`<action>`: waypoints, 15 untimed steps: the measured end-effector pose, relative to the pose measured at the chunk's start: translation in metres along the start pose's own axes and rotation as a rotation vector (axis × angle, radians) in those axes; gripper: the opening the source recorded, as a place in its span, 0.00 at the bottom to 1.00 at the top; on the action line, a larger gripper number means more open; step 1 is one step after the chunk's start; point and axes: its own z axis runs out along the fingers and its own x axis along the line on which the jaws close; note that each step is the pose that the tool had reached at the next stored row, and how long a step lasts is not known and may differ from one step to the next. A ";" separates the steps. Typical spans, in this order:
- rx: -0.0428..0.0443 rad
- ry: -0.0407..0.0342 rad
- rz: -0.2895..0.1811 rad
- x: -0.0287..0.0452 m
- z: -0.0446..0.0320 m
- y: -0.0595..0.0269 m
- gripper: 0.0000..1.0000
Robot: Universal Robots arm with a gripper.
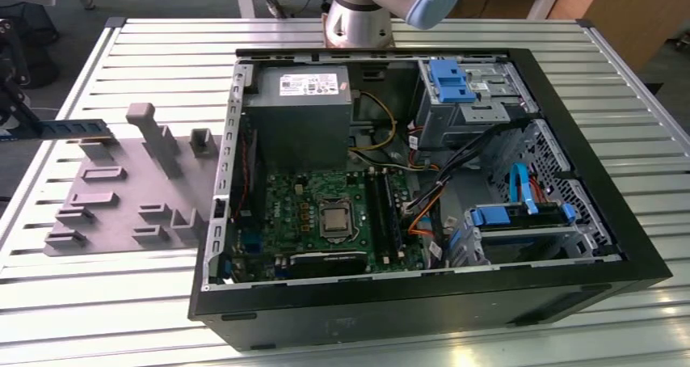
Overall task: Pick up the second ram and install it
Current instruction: 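Pick up the second ram and move it above second insertion slot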
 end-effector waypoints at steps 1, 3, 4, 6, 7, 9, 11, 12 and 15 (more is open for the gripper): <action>0.0000 0.0000 0.000 0.0000 0.0000 -0.0005 0.14; 0.0000 0.0000 0.000 0.0001 0.0000 -0.0016 0.14; 0.0000 0.0000 0.000 0.0001 0.0000 -0.0023 0.14; 0.0000 0.0000 0.000 0.0001 0.0000 -0.0038 0.14; 0.0000 0.0000 0.000 0.0001 0.0000 -0.0045 0.14; 0.0000 0.0000 0.000 0.0000 0.0000 -0.0058 0.14; 0.0000 0.0000 0.000 0.0001 0.0000 -0.0062 0.14; 0.0000 0.0000 0.000 0.0001 0.0001 -0.0063 0.14; 0.0000 0.0000 0.000 0.0001 0.0000 -0.0065 0.14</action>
